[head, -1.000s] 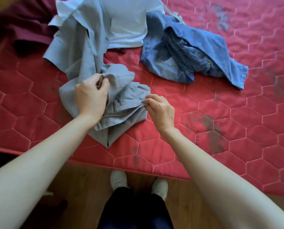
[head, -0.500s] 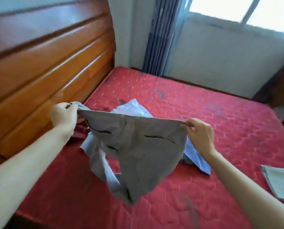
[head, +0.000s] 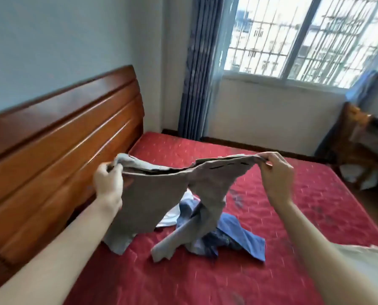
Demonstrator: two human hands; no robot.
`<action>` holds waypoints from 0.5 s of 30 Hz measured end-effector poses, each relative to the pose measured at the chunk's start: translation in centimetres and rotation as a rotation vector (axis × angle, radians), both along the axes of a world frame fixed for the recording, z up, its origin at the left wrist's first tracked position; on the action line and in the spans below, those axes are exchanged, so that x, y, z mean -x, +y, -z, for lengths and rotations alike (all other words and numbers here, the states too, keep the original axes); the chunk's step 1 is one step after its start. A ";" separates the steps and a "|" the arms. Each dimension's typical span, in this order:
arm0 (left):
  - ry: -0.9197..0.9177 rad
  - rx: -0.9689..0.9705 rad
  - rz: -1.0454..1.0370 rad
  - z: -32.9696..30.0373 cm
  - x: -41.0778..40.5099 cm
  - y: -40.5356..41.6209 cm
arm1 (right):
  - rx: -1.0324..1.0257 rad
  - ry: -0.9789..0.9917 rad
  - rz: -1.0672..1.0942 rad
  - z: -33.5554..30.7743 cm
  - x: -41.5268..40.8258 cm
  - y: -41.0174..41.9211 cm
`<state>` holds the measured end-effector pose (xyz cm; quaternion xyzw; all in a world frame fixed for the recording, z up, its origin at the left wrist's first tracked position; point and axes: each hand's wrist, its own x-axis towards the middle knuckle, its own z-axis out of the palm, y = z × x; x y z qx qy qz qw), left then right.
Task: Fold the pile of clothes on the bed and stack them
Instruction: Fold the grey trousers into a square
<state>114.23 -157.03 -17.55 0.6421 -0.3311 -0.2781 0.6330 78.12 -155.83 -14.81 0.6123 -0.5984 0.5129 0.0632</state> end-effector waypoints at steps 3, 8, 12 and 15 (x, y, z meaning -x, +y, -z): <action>-0.080 -0.238 0.027 13.0 1.7 4.6 | -0.173 0.122 0.005 11.1 2.3 5.2; -0.098 -0.714 0.143 31.9 5.5 13.6 | -0.689 0.202 0.011 30.2 5.1 14.4; -0.323 -1.113 0.331 41.7 7.6 21.7 | -1.234 0.146 0.033 42.2 6.0 23.1; -0.699 -1.039 0.709 44.2 9.0 23.7 | -1.312 0.099 0.023 47.3 5.2 27.9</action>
